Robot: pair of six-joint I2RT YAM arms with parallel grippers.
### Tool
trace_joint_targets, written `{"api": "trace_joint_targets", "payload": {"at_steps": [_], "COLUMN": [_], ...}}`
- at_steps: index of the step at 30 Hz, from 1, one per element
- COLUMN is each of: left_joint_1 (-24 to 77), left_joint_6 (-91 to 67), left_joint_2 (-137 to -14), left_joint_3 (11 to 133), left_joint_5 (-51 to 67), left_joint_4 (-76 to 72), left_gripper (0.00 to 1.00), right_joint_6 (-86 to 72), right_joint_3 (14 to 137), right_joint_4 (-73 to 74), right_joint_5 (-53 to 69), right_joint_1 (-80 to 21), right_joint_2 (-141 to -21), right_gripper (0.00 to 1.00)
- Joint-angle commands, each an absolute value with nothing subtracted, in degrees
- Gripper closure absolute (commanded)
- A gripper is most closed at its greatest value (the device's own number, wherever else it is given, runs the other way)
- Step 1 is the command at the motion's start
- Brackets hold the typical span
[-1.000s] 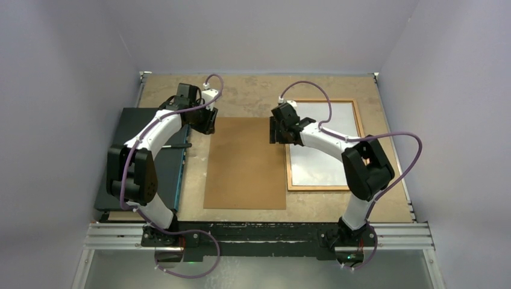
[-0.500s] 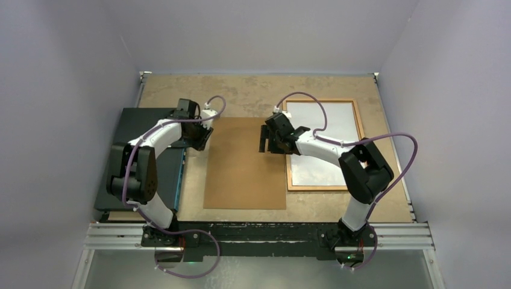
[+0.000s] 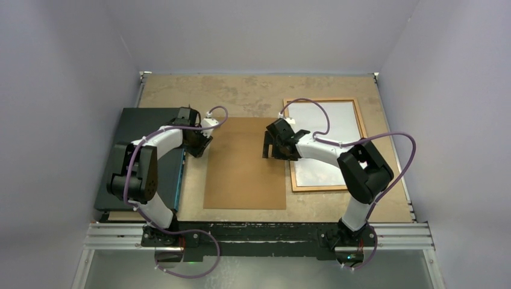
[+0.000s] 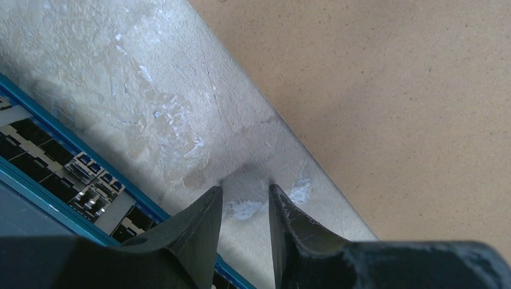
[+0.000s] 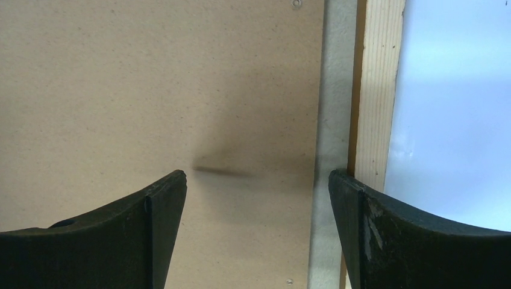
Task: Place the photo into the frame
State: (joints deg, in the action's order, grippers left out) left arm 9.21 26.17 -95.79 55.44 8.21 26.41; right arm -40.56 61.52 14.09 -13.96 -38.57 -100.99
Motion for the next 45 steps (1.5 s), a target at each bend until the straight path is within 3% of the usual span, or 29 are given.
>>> {"api": "trace_joint_targets", "payload": {"at_steps": [1,23,35,45], "left_joint_1": [9.51,14.15,16.42,20.65], "left_joint_6": [26.92,22.95,20.54,18.18], "left_joint_2": [-96.4,-101.13,-101.94,-103.78], "left_joint_3": [54.78,51.19,51.35,53.49], "left_joint_5": [8.88,11.41,13.89,14.67], "left_joint_4": [23.75,18.25,17.11,16.33], "left_gripper": [0.67,0.7,0.72,0.73], "right_joint_6": [-41.3,-49.06,-52.64,-55.31], "right_joint_3": [60.37,57.69,59.69,51.89], "right_joint_4": [16.03,2.59,-2.51,-5.96], "right_joint_5": [-15.72,2.72,11.77,13.62], "right_joint_1": [-38.04,-36.67,-34.49,-28.98], "right_joint_2": [-101.42,-104.35,-94.07,-87.01], "right_gripper": [0.09,0.06,0.07,0.08]}}
